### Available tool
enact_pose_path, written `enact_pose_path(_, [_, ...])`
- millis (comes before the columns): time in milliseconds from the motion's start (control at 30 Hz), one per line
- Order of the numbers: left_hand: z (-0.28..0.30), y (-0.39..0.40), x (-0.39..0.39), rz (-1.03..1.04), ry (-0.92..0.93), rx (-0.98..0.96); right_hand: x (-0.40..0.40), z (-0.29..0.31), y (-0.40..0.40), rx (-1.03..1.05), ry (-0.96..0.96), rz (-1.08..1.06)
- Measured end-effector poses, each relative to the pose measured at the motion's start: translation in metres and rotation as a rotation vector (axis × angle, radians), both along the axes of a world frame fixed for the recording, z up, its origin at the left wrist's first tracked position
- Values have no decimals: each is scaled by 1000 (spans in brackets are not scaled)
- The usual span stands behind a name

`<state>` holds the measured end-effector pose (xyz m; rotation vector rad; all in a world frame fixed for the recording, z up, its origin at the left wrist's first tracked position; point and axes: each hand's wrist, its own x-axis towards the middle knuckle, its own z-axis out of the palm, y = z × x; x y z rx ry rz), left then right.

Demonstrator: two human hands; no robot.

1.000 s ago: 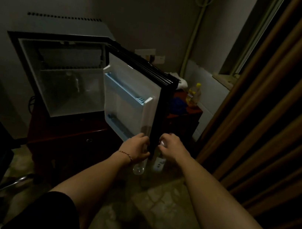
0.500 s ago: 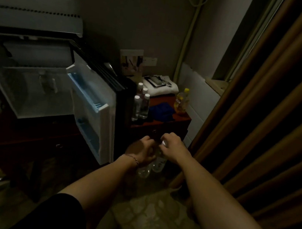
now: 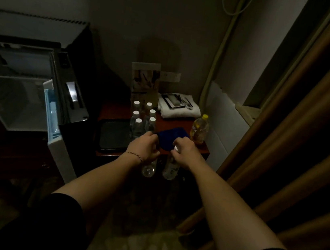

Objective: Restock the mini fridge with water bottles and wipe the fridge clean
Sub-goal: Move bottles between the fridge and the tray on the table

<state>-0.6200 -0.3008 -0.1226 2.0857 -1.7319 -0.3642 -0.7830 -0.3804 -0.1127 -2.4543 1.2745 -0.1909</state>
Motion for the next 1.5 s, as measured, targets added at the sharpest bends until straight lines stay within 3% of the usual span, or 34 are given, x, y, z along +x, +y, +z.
enact_pose_path(300, [-5, -86, 73, 182, 8, 24, 77, 14, -101, 42, 10, 156])
enact_pose_path(433, [11, -109, 120, 296, -80, 61, 122, 20, -143, 46, -7, 246])
enact_pose_path(633, [10, -121, 172, 472, -120, 81, 191, 18, -167, 18, -74, 365])
enact_pose_path(933, [-13, -153, 227, 657, -99, 127, 284, -3, -220, 133, -142, 521])
enact_pose_path(1500, [-100, -238, 287, 644, -108, 239, 371, -95, -281, 123, 51, 639])
